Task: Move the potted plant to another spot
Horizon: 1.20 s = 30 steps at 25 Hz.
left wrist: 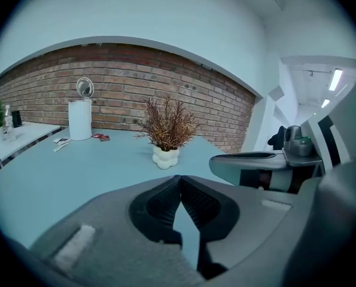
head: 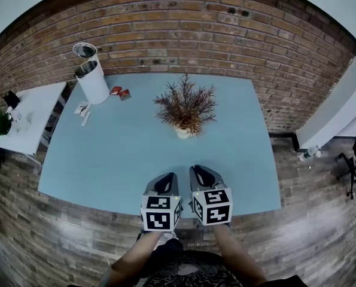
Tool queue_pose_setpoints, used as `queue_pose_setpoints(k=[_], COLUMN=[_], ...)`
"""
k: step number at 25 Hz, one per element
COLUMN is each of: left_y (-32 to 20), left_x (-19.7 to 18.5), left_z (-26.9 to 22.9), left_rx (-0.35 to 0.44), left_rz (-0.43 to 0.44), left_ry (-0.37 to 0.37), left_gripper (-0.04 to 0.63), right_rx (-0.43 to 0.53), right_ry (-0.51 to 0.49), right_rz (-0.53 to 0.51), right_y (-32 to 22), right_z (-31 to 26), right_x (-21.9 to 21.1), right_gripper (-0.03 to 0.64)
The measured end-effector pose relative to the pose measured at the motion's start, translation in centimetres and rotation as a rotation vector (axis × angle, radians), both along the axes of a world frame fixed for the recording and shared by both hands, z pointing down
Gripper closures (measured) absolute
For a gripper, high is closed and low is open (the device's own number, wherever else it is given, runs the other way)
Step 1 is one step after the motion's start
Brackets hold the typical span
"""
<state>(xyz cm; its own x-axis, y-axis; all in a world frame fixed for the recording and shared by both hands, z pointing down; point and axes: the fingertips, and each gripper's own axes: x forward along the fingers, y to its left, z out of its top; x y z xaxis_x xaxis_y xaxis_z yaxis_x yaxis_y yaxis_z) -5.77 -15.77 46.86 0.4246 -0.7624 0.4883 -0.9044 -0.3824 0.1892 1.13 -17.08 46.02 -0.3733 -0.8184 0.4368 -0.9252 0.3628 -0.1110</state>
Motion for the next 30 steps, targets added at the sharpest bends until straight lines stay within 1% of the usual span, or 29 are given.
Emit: queue_pose_setpoints(k=[5,10,15,18,24,30], left_y=[-2.4,-4.5,-6.0,-6.7,-8.2,-10.4], left_x=[-0.2,-0.7,-0.5,-0.4,-0.1,0.1], left_z=[0.0,0.2,0.6,1.0,1.3,1.4], left_rx=[0.007,0.006,-0.008,-0.016,-0.015,-0.013], left_rz=[0.053,0.079,0.091,0.091,0.085,0.046], left_ry=[-0.002,0.006,0.018,0.017,-0.013,-0.035], left_gripper=[0.595,0.595,0.595,0.595,0.595,0.595], right_rx=[0.002,0.002,-0.023,-0.029,-0.044,-0.071], right_ry=[0.026,0.057,0.087,0.104,0.093,0.085], right_rz=[0.048,0.069,0.065,0.055,0.053,0.02], right_y=[-3.0,-5.8,-8.1,-9.6,-12.3,-14.7], right_z=[0.1,0.3,1.2,1.9,3.7,6.0], right_x=[0.1,0.3,0.7,0.8,1.5,1.5], right_gripper=[0.556,0.506,0.417,0.337,0.254,0.186])
